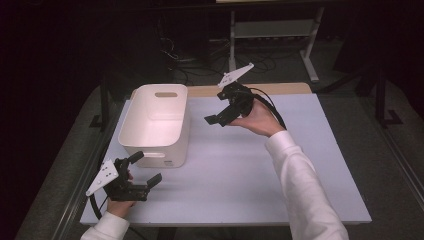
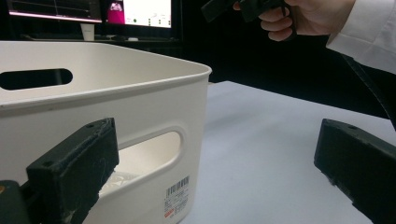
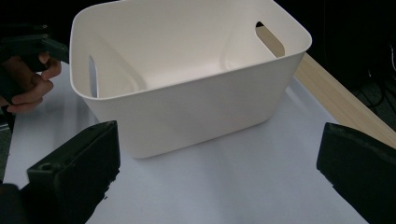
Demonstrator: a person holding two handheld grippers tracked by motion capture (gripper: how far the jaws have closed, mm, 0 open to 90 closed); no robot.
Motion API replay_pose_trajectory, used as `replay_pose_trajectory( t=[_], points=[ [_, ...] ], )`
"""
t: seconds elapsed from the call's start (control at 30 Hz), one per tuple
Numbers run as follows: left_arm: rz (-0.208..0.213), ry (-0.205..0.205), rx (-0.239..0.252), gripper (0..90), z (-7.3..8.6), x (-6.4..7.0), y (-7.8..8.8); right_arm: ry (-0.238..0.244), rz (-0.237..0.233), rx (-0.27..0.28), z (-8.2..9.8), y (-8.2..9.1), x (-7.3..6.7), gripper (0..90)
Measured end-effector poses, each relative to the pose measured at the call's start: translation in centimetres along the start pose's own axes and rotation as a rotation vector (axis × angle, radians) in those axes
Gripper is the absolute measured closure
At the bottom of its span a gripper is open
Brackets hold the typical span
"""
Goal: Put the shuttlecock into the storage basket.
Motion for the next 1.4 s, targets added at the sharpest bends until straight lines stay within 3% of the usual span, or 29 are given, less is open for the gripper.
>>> replay_pose_trajectory(
  t=[0.13, 0.47, 0.87, 1.0, 1.3, 1.4],
  points=[
    [0.001, 0.005, -0.001, 0.0, 0.0, 0.0, 0.0, -0.021, 0.004, 0.006, 0.3, 0.3, 0.1, 0.0],
    [-0.002, 0.002, 0.0, 0.0, 0.0, 0.0, 0.1, 0.005, 0.023, 0.009, 1.5, 0.9, 0.5, 0.0],
    [-0.008, -0.001, -0.006, 0.0, 0.0, -0.1, 0.1, -0.05, 0.045, 0.025, 2.9, 2.9, 0.3, 0.0],
    [-0.006, 0.002, 0.001, 0.0, 0.0, -0.1, 0.1, -0.069, 0.044, 0.021, 3.5, 3.1, 0.2, 0.0],
    [-0.008, 0.002, -0.001, 0.0, 0.0, -0.1, 0.1, -0.051, 0.044, 0.024, 4.5, 3.1, -0.2, 0.0],
    [-0.01, 0.002, -0.002, 0.0, 0.0, 0.0, 0.2, -0.085, 0.037, 0.035, 4.8, 3.1, -0.6, 0.0]
  ],
)
Point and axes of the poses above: each handheld gripper's, and its own axes: y roughly backward along the jaws, z roughly out of its underside, x roughly to its right, the point moved 7 cm from there along -y, roughly forward along the jaws, and after that the axes turned 10 degrees about y, right-handed, at the moved point
